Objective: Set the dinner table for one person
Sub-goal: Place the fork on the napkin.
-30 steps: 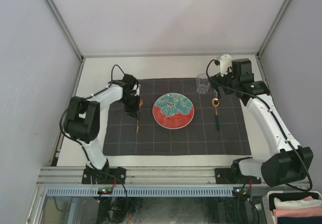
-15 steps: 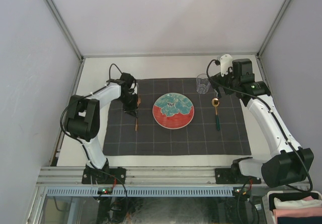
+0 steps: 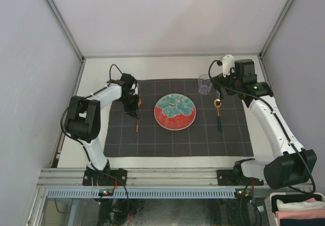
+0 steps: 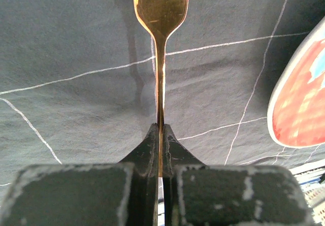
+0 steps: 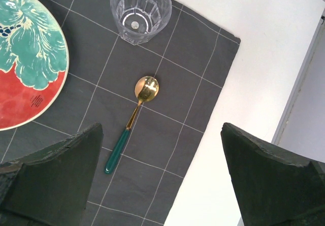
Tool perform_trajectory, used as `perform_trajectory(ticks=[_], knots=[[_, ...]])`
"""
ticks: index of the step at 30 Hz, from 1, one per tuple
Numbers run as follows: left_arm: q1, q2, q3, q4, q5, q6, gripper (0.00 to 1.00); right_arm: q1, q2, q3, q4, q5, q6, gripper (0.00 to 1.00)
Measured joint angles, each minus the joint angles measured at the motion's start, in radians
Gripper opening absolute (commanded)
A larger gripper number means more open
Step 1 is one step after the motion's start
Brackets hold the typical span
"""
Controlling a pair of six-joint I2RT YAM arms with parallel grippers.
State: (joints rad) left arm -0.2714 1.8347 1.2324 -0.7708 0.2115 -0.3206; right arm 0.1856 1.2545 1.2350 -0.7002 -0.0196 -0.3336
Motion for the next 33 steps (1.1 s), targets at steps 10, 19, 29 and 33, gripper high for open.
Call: perform_trajectory(ticks=[10, 19, 29, 33], knots=[[0.002, 0.029, 0.0, 0.003, 0.0, 0.001, 0.0, 0.0, 0.0, 0.0, 0.0, 0.0, 0.0, 1.0], [0.002, 0.043, 0.0, 0.003, 0.001, 0.009, 0.0, 0.0, 0.0, 0.0, 0.0, 0.0, 0.0, 1.0], [0.004, 0.056, 0.001, 0.003, 0.01, 0.009, 0.0, -0.001, 0.0, 0.0, -0.002, 0.0, -0.001, 1.0], [0.006, 0.058, 0.002, 0.003, 0.015, 0.009, 0.0, -0.002, 0.0, 0.0, -0.008, 0.0, -0.001, 1.0]])
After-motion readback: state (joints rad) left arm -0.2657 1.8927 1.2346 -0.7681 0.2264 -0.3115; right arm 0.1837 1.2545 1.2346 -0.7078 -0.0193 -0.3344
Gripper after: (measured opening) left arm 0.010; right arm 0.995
